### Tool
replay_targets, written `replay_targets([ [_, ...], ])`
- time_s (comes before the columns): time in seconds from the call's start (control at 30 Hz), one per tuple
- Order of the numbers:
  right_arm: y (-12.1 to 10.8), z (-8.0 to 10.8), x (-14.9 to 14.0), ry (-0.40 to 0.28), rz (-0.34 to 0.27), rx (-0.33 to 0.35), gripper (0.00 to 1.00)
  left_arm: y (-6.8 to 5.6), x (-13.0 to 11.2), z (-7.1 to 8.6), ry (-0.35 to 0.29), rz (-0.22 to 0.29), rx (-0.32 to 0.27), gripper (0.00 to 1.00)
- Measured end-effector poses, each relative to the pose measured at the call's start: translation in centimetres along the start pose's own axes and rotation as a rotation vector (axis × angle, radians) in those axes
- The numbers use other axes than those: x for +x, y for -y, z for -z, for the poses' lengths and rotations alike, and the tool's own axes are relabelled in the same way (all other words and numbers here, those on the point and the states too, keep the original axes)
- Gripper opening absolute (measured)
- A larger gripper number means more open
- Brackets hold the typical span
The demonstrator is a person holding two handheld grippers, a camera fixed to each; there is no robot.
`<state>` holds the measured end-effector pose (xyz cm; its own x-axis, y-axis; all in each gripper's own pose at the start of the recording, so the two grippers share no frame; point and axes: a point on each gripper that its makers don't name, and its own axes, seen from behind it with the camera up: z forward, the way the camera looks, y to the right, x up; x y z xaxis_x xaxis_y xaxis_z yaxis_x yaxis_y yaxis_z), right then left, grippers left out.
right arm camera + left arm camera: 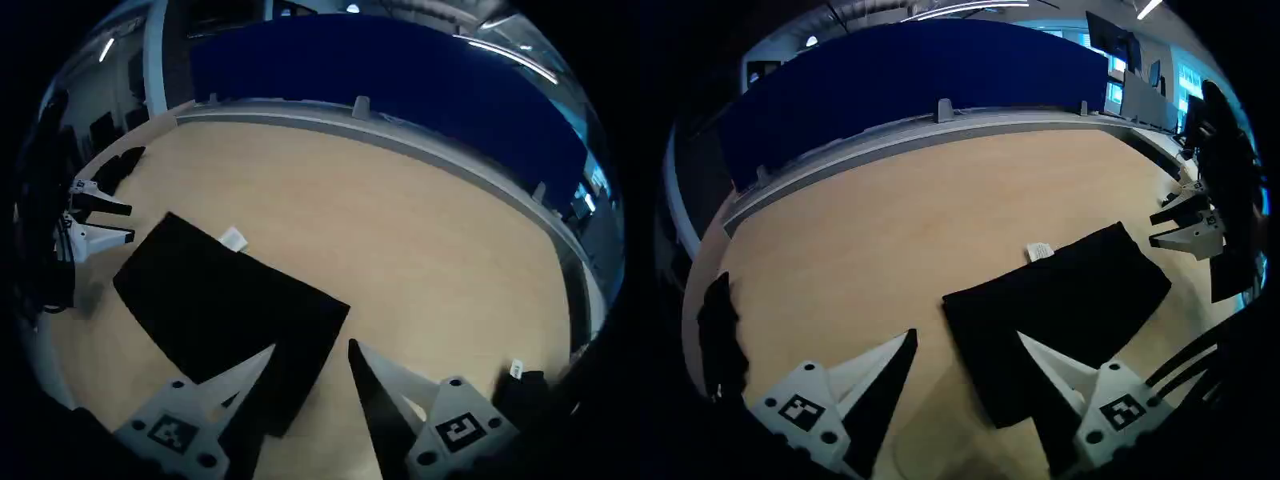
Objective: Fold towel
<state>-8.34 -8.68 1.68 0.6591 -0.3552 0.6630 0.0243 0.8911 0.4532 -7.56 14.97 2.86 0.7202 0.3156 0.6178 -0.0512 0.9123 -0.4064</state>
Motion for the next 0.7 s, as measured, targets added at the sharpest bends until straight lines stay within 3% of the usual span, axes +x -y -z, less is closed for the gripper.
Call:
replay_targets([
  [0.07,-0.1,0.1,0.0,-0.001,-0.004,-0.002,0.79,0.2,0.0,0.1,0.001,0.001,0.006,0.91],
  [0.13,0.0,0.2,-0.1,0.0,-0.008,0.004,0.84,0.3,0.0,0.1,0.002,0.004,0.008,0.91],
  [0.7,0.1,2.0,-0.8,-0.007,-0.011,0.012,0.85,0.0,0.2,1.8,-0.009,0.024,0.003,0.92],
])
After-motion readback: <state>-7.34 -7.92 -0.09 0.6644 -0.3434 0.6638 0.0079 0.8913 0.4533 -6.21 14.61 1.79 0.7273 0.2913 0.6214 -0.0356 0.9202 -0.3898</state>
